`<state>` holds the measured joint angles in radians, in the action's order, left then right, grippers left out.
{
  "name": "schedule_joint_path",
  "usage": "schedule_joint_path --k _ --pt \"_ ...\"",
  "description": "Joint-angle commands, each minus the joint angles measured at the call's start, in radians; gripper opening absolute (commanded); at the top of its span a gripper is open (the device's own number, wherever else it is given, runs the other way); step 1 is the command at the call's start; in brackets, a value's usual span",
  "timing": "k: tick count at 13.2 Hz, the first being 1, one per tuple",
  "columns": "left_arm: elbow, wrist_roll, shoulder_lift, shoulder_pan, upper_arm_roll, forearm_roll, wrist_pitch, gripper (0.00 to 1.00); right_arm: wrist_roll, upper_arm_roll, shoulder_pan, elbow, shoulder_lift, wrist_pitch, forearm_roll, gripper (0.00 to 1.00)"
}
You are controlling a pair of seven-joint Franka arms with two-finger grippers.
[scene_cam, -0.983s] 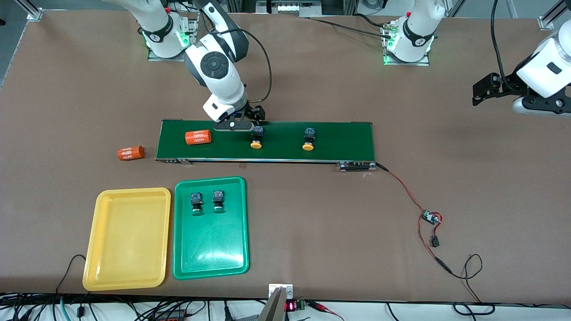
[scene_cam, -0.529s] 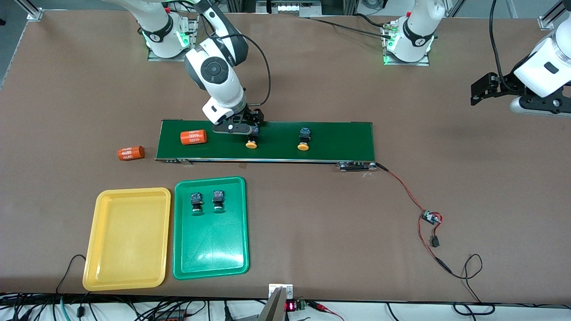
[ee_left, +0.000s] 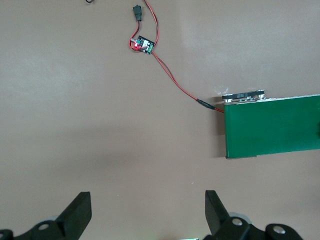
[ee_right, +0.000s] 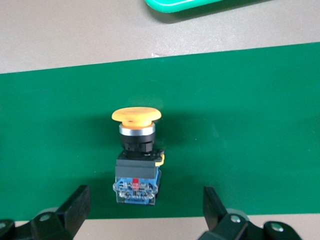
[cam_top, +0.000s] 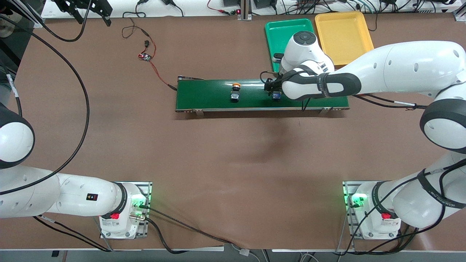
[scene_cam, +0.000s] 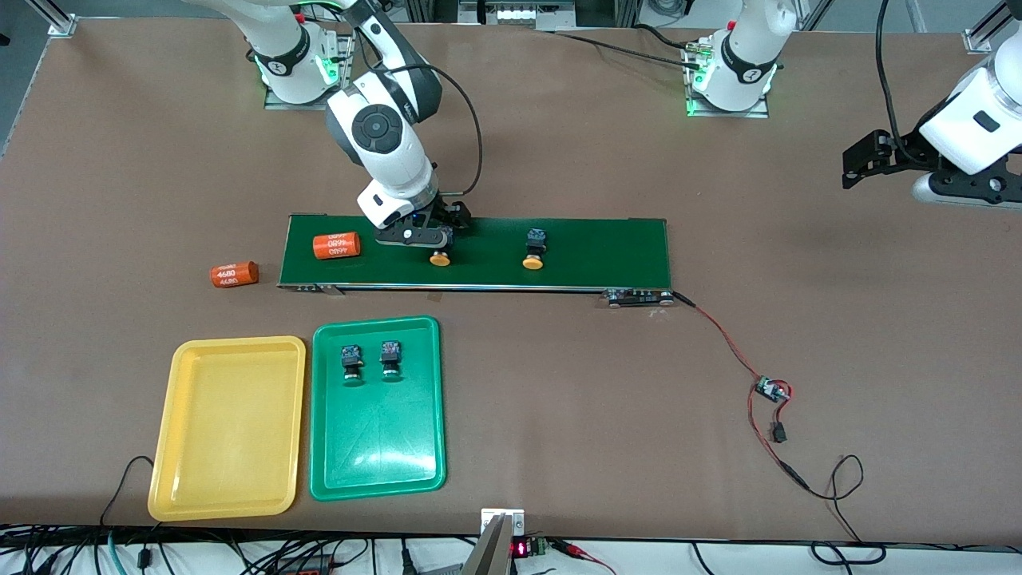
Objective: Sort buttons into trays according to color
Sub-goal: 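Grasp the yellow button with the right gripper and lift it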
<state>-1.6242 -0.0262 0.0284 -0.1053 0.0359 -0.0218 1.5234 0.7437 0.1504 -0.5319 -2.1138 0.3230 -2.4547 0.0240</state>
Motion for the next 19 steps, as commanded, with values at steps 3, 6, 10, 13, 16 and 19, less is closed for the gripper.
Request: schedule_joint_path --k 3,6,10,13,16,19 --pt "0.014 -0.009 0.001 -0.004 0.002 0.005 -0.019 1.0 0.01 -0.006 0.01 0.06 0.088 -0.02 -0.035 0.97" --pt "0.014 -0.009 0.001 -0.004 0.002 0.005 -0.019 1.0 0.0 -0.021 0.015 0.06 0.094 -0.02 -0.049 0.7" --pt "0.014 -0.009 0.001 -0.004 0.002 0.005 -0.019 1.0 -0.015 -0.029 0.039 0.06 0.085 -0.012 -0.049 0.18" --pt "0.015 -0.009 0.001 -0.004 0.002 0.005 -0.019 1.0 -0.035 -0.029 0.075 0.084 0.033 0.02 -0.049 0.15" --pt "0.015 -0.009 0.001 -0.004 0.002 0.005 -0.019 1.0 -0.173 -0.029 0.153 0.234 0.021 0.207 -0.049 0.15" --pt "0.014 -0.009 0.001 -0.004 0.002 0.005 -0.019 1.0 -0.28 -0.037 0.243 0.29 0.048 0.241 -0.083 0.15"
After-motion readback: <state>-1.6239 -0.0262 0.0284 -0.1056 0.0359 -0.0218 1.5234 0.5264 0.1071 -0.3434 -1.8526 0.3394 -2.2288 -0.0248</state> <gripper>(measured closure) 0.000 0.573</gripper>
